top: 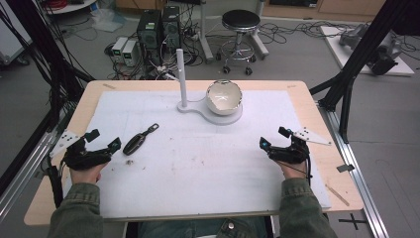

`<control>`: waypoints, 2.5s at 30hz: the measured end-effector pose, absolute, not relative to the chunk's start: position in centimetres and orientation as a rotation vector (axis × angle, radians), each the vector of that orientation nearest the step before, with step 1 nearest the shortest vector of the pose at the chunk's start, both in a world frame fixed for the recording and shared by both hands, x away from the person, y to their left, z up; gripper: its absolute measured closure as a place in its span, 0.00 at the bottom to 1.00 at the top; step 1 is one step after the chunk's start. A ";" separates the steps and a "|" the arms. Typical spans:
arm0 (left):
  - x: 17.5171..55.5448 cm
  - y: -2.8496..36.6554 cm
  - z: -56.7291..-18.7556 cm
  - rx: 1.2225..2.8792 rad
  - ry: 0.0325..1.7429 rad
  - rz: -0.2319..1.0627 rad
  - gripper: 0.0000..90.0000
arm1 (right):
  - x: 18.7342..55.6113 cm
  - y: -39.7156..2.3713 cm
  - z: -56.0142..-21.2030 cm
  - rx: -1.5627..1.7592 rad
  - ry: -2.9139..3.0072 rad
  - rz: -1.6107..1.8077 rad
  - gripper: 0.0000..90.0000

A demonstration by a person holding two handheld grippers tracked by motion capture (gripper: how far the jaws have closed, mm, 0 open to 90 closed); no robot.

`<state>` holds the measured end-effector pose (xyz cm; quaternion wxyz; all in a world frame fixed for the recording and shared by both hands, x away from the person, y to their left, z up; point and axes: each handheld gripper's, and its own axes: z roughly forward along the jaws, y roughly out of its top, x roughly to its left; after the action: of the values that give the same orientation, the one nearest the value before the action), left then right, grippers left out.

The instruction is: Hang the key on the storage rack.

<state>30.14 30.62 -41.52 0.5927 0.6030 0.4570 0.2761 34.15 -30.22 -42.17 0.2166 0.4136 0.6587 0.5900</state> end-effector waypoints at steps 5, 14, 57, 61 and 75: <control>30.1 30.6 -41.5 1.402 1.063 0.641 0.02 | 34.2 -30.2 -42.2 1.146 1.825 1.635 0.01; 30.2 30.6 -41.5 1.402 1.063 0.647 0.02 | 34.1 -30.2 -42.2 1.139 1.827 1.629 0.01; 34.1 27.2 -38.8 1.647 1.038 0.681 0.02 | 33.7 -30.1 -42.0 1.132 1.833 1.624 0.00; 35.1 26.8 -38.3 1.696 1.031 0.679 0.02 | 33.7 -30.1 -42.0 1.128 1.836 1.623 0.00; 38.5 26.5 -37.3 1.811 1.073 0.589 0.03 | 33.7 -30.1 -42.1 1.125 1.842 1.619 0.00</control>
<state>38.55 26.48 -37.27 0.4600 0.7357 0.4358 0.2391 33.67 -30.10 -42.06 0.2200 0.4066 0.6660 0.5854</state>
